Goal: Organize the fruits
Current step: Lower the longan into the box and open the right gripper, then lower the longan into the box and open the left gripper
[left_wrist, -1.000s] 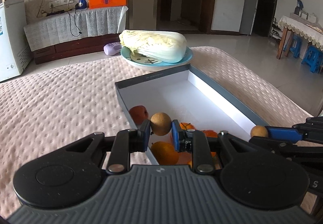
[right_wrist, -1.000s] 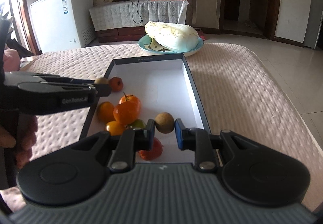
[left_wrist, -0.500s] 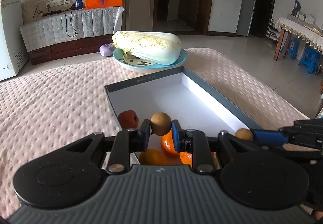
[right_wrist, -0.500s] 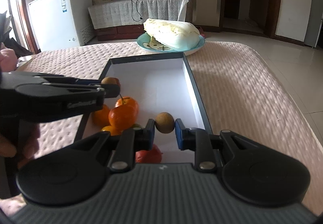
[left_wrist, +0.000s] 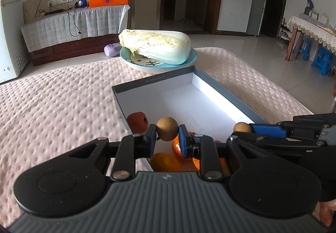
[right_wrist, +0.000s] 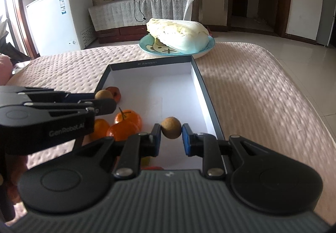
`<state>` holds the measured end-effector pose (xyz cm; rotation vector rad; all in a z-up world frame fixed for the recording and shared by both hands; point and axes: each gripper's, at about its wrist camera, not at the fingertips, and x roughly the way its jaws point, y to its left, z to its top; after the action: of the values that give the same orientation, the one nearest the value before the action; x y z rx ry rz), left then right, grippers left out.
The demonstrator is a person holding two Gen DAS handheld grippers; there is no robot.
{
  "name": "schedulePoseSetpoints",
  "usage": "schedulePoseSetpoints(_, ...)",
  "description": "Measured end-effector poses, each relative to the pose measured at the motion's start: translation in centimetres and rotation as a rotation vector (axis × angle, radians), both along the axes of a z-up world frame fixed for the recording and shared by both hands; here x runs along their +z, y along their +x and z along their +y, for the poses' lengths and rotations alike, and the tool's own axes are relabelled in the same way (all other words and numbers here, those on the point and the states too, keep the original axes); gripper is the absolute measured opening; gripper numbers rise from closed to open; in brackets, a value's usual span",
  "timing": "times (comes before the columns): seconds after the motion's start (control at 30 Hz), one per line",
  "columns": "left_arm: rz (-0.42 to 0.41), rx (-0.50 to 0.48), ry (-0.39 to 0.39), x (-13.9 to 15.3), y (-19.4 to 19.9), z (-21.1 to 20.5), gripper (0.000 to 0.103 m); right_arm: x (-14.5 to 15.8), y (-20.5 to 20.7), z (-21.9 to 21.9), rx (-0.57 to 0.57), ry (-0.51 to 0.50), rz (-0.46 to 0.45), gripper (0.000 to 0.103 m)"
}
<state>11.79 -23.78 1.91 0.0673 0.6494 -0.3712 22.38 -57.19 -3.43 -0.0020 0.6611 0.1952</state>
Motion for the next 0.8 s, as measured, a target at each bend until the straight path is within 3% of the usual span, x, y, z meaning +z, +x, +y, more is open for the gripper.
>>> schedulePoseSetpoints(0.23, -0.002, 0.001, 0.005, 0.1, -0.1, 0.3, 0.027, 0.3, -0.5, 0.1, 0.023, 0.0, -0.02, 0.026)
schedulePoseSetpoints(0.5, -0.002, 0.018, 0.0, 0.3, 0.0, 0.9, 0.027, 0.9, -2.2, 0.9, 0.16, 0.02, -0.025, 0.026)
schedulePoseSetpoints(0.8, -0.001, 0.024, -0.011, 0.5, 0.1, 1.3, 0.027, 1.7, -3.1, 2.3, 0.219, 0.032, -0.038, 0.027)
